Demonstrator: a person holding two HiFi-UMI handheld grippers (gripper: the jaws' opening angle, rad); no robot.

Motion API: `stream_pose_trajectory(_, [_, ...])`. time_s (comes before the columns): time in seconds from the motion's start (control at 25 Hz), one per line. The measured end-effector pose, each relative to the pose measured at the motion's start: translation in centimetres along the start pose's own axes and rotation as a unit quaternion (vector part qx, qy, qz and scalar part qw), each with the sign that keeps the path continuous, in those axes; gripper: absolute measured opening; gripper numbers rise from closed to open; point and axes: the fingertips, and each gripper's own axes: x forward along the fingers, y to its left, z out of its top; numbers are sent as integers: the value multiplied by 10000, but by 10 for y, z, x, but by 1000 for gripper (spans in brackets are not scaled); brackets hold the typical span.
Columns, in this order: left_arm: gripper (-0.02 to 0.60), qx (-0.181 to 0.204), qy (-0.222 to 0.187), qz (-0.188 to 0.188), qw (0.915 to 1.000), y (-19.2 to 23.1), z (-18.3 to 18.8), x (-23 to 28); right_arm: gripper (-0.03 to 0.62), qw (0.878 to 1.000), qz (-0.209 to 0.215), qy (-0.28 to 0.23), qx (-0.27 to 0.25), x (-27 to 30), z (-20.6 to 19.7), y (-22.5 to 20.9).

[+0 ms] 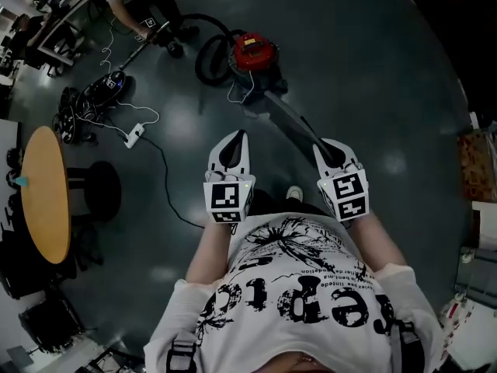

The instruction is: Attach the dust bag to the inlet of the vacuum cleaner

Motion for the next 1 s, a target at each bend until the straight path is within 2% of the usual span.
stream_pose_trajectory(0.12, [3, -180, 170, -2, 9997, 7, -3, 26, 25, 9996, -103, 244, 98, 21, 3, -35])
stream_pose_trajectory(0.28, [3, -408, 305, 239, 9984, 43, -4, 68, 25, 9989, -130, 415, 176, 59, 17, -65])
stream_pose_trajectory(0.52, [3, -588, 419, -95, 9973, 100, -9, 166, 25, 9982, -75, 541, 255, 146, 52, -93])
stream_pose_trajectory(0.64, [3, -442, 388, -331, 9977, 138, 13, 215, 25, 9976, 4, 607, 347, 187, 81, -105])
stream_pose_trajectory(0.76, [3, -390, 339, -379, 9979, 181, 35, 257, 25, 9977, 89, 646, 157, 225, 109, -114])
stream_pose_trajectory(1.0, [3, -366, 466, -449, 9972, 231, 41, 310, 25, 9964, 319, 784, -42, 291, 136, -118])
